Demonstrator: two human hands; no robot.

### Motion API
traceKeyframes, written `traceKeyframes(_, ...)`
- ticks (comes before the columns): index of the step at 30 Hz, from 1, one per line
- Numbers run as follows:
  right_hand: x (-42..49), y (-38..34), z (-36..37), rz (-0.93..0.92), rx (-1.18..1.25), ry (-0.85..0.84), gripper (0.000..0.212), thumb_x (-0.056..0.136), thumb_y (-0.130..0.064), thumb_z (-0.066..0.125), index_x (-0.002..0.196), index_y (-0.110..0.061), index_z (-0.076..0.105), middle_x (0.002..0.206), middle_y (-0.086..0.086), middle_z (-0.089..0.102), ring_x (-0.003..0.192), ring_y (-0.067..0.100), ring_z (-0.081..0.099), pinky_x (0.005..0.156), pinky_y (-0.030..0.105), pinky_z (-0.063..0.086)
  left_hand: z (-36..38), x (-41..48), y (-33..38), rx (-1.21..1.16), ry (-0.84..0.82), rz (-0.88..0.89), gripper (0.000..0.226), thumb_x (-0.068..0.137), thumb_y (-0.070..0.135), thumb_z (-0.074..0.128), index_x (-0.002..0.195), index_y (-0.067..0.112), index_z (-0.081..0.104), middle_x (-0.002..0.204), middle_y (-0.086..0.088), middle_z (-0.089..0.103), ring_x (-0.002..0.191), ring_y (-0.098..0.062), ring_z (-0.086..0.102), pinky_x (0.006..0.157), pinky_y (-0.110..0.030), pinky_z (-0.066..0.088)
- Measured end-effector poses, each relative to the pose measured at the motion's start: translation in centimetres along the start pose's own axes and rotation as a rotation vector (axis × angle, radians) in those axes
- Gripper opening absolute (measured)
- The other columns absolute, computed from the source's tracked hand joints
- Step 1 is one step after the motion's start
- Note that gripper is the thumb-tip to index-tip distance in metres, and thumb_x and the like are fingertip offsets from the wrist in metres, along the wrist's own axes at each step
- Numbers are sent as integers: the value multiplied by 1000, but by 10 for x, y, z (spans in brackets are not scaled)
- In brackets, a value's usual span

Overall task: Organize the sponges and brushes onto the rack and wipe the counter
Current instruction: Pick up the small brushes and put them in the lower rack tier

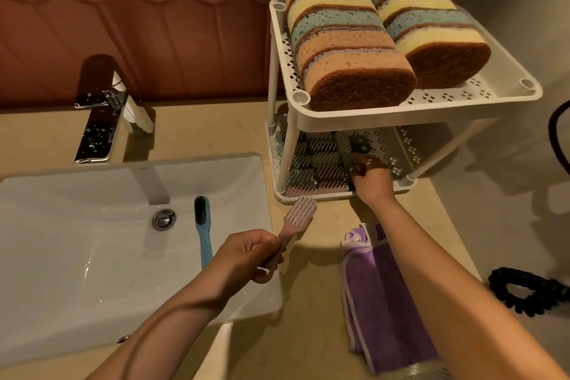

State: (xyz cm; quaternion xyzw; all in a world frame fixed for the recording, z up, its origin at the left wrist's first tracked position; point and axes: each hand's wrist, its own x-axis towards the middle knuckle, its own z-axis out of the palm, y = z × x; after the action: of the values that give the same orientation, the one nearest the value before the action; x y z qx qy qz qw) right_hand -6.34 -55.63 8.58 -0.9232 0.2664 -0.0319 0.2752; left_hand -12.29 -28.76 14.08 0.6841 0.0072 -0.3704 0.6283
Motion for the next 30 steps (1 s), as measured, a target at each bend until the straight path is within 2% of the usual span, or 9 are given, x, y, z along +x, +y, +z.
traceKeyframes(3,-25,-5,-3,35,124,30,23,90,-12,52,109,-6,64,87,11,62,83,27,58,72,32,45,2,5,1,25,-14,0,32,96,18,47,86,-6,64,63,-2,57,55,-10,46,48,-17,39)
traceKeyframes(6,-63,-21,-9,41,379,-4,20,93,-16,52,109,-14,63,85,2,62,72,13,56,64,19,43,7,10,2,11,-10,-10,30,96,18,47,84,-2,66,65,-1,55,57,-9,46,48,-16,39)
traceKeyframes(10,-110,-43,-4,209,729,-134,20,95,-18,49,109,-11,61,82,2,63,76,18,59,71,35,51,19,18,-1,18,74,6,26,94,15,47,74,8,62,66,-3,52,64,-14,46,55,-22,42)
traceKeyframes(17,-139,-57,7,205,882,-193,25,87,-4,60,94,-27,54,79,-7,61,72,6,59,67,17,49,39,27,6,102,118,28,22,92,12,50,74,8,62,65,-3,54,60,-13,49,51,-18,43)
traceKeyframes(19,-130,-53,1,203,915,-155,25,87,2,58,97,-20,61,76,-4,61,70,7,60,64,15,49,39,32,11,112,123,48,14,91,11,53,81,9,64,68,-4,57,60,-11,51,51,-16,43)
traceKeyframes(21,-111,-44,-11,264,906,-85,33,89,2,54,120,-10,57,83,-1,62,78,13,60,66,15,50,33,40,20,142,211,77,8,89,14,58,97,12,59,82,-5,59,67,-12,55,56,-18,48)
traceKeyframes(24,-75,-24,-30,263,770,-45,28,93,-4,49,119,-13,57,81,-6,60,74,7,57,59,15,47,20,56,36,247,362,147,46,86,21,65,125,15,42,111,-7,48,86,-18,52,80,-31,49)
traceKeyframes(27,-36,-6,-36,316,620,-29,27,94,-9,49,120,-8,55,102,9,66,92,22,63,79,33,52,12,64,54,346,326,255,60,87,24,63,139,17,32,130,-6,44,111,-21,49,92,-32,42)
traceKeyframes(30,-5,-3,-35,288,542,-34,36,93,-6,51,128,-10,51,127,14,58,117,29,53,100,40,45,7,71,64,505,229,360,36,91,25,57,127,19,51,124,-1,59,116,-19,54,95,-31,44)
